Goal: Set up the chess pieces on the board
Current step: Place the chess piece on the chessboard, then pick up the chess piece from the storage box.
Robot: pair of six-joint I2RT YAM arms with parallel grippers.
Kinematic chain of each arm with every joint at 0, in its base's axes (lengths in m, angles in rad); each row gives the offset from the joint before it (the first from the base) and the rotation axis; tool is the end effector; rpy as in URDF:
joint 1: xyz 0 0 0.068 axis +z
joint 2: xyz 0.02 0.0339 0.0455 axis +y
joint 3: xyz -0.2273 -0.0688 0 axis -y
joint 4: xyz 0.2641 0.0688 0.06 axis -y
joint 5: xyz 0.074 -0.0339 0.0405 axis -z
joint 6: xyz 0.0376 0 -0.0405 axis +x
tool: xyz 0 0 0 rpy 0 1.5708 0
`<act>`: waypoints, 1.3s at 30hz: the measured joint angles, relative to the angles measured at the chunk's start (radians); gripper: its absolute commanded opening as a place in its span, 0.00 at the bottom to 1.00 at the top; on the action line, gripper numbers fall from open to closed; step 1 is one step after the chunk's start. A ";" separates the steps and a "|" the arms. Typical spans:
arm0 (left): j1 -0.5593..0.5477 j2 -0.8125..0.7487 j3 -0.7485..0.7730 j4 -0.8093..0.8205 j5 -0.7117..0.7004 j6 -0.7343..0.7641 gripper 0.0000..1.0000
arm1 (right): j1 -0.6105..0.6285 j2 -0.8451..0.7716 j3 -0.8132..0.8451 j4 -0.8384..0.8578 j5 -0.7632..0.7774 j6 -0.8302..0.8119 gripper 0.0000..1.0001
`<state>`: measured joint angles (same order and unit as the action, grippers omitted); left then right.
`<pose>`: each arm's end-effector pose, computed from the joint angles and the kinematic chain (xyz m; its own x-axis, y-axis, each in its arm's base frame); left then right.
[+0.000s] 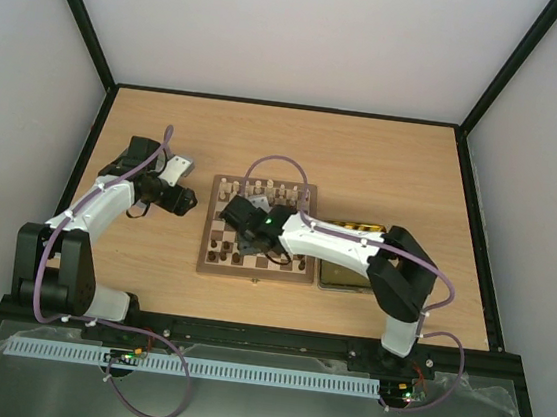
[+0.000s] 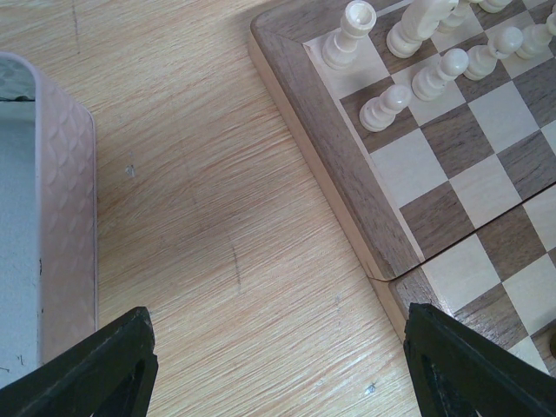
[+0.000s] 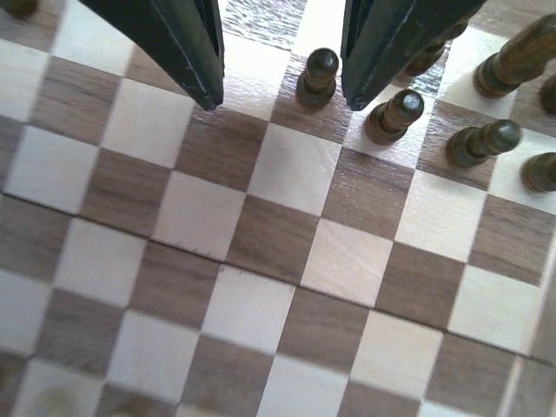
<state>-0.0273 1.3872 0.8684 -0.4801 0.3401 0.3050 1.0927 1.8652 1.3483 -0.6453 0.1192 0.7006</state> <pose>0.2964 -0.0206 0.1661 -0.7398 0.3034 -0.6005 0.4491 0.8873 -0.1050 0.1831 0.3437 0.1505 -0.8771 -0.3013 -0.3741 -0.3851 0.9066 0.1727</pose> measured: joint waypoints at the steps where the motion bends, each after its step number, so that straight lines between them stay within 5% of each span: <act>1: 0.000 0.000 0.000 0.000 0.000 0.000 0.79 | 0.000 -0.016 0.000 -0.009 0.010 0.000 0.33; 8: 0.000 0.000 0.000 0.000 0.000 0.000 0.79 | -0.057 -0.207 -0.012 -0.054 0.053 0.013 0.30; 16: 0.000 0.000 0.000 0.001 0.001 0.000 0.79 | -0.381 -0.491 -0.320 -0.046 0.029 0.050 0.31; 22: 0.000 0.000 0.000 0.001 0.001 0.000 0.79 | -0.471 -0.502 -0.467 -0.030 -0.052 0.052 0.31; 39: 0.000 0.000 0.000 0.001 0.001 0.000 0.79 | -0.541 -0.502 -0.539 0.056 -0.109 0.051 0.31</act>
<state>-0.0273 1.3872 0.8684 -0.4793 0.3408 0.3050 0.5522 1.3636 0.8097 -0.5892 0.0097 0.7517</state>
